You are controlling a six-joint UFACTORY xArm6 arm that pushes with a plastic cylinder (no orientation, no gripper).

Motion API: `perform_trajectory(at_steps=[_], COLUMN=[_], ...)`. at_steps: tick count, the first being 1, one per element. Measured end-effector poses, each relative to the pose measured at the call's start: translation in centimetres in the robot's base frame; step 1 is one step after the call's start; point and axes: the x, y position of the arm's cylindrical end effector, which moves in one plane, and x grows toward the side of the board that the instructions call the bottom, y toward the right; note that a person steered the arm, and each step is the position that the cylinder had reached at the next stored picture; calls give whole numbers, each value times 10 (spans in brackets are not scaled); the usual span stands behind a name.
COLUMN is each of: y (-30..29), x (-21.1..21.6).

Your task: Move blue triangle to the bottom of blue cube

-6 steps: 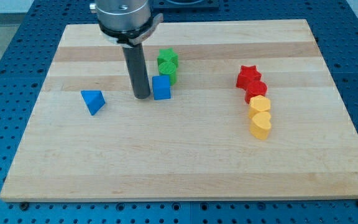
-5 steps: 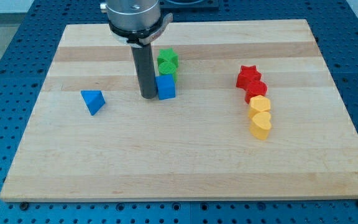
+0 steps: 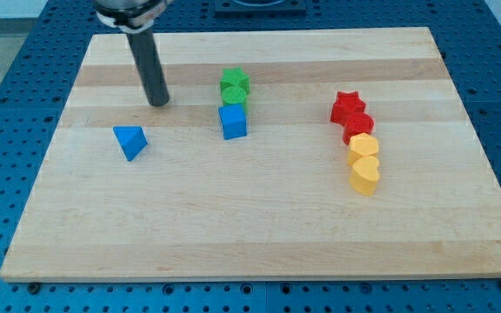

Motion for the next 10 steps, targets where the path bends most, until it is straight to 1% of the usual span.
perform_trajectory(at_steps=[1, 2, 3, 4, 5, 6, 7, 8, 9, 10], y=[-37, -51, -50, -18, 15, 17, -2, -10, 7, 31], x=[36, 72, 92, 96, 91, 90, 84, 63, 60, 79])
